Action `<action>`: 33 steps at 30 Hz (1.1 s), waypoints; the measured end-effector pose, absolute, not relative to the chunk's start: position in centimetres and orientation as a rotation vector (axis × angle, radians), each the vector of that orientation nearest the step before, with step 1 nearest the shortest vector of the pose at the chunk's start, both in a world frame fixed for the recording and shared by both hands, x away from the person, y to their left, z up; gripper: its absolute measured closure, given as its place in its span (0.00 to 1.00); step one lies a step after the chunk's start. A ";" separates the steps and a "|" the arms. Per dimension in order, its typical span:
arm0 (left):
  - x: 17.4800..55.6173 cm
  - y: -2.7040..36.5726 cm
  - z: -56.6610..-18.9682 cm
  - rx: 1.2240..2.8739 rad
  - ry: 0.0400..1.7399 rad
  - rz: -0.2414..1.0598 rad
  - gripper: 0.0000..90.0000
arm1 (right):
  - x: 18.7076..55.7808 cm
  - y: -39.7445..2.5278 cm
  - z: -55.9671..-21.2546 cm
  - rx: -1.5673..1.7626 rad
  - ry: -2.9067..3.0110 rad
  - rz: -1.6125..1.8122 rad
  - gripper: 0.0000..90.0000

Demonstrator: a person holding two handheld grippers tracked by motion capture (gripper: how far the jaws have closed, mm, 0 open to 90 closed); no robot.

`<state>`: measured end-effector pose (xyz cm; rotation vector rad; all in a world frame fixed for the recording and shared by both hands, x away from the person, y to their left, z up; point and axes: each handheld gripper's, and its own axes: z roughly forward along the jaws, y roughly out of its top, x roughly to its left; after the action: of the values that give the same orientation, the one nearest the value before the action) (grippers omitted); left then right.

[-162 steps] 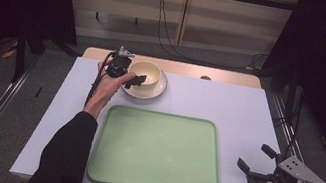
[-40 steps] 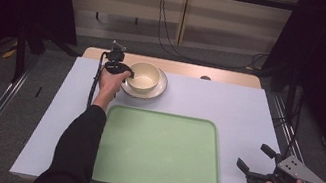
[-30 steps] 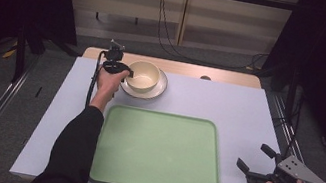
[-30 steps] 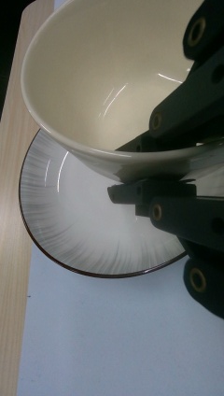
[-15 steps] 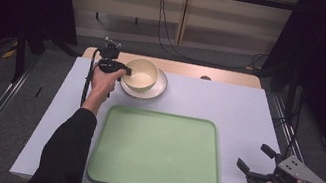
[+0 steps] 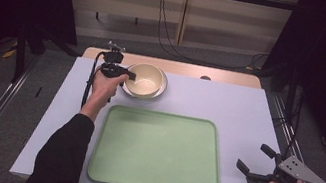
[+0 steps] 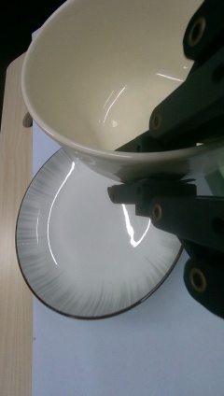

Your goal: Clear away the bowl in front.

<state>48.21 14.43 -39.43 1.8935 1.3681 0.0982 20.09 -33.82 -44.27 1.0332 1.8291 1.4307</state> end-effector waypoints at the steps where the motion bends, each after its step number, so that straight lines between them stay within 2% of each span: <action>1: 48.1 14.3 -39.4 1.901 1.356 0.093 0.93 | 20.0 -33.9 -44.2 1.037 1.831 1.439 0.00; 13: 46.7 11.8 -39.0 1.959 1.249 0.048 0.93 | 20.0 -33.8 -44.3 1.020 1.841 1.429 0.00; 33: 45.8 8.7 -38.6 1.972 1.191 0.003 0.92 | 20.1 -33.8 -44.3 1.006 1.838 1.427 0.00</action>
<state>45.78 8.67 -38.57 1.9716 1.1912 0.0025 20.05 -33.77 -44.30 1.0055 1.8378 1.4274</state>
